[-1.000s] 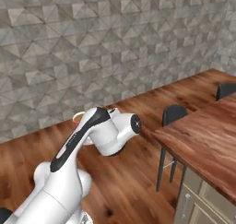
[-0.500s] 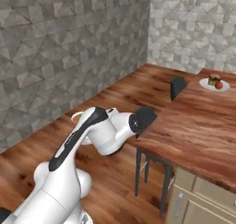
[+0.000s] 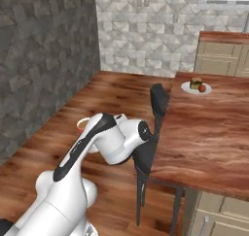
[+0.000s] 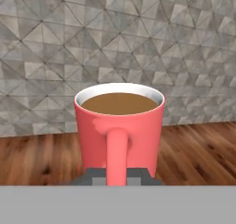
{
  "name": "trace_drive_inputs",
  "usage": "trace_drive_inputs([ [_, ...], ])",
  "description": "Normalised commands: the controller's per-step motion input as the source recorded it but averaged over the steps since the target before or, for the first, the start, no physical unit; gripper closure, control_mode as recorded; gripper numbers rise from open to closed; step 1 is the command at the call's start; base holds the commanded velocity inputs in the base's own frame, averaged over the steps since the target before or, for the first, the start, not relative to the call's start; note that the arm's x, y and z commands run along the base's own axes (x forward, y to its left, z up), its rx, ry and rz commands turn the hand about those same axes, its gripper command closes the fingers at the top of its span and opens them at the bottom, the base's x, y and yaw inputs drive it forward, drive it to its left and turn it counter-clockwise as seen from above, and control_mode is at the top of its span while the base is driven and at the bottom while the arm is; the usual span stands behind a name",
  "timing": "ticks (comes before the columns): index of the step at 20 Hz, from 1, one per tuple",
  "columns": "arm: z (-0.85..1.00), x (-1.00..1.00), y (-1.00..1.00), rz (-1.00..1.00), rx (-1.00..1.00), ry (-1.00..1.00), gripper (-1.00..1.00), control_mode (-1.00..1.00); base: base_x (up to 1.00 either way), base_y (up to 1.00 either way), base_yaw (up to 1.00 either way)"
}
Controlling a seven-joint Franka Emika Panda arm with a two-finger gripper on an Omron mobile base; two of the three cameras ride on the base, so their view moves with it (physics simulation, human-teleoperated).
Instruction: Pick up the brewed coffee from the coffee machine and place it next to the breakfast plate on the dining counter.
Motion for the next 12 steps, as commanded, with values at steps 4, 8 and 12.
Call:
trace_drive_inputs([
  [4, 0.0, 0.0, 0.0, 0.0, 0.0, 0.0, 1.0, 1.0, 0.93, 0.9, -0.51],
  [8, 0.0, 0.0, 0.0, 0.0, 0.0, 0.0, 1.0, 1.0, 0.88, 0.86, -0.55],
  [12, 0.0, 0.0, 0.0, 0.0, 0.0, 0.0, 1.0, 1.0, 0.8, 0.88, -0.6],
])
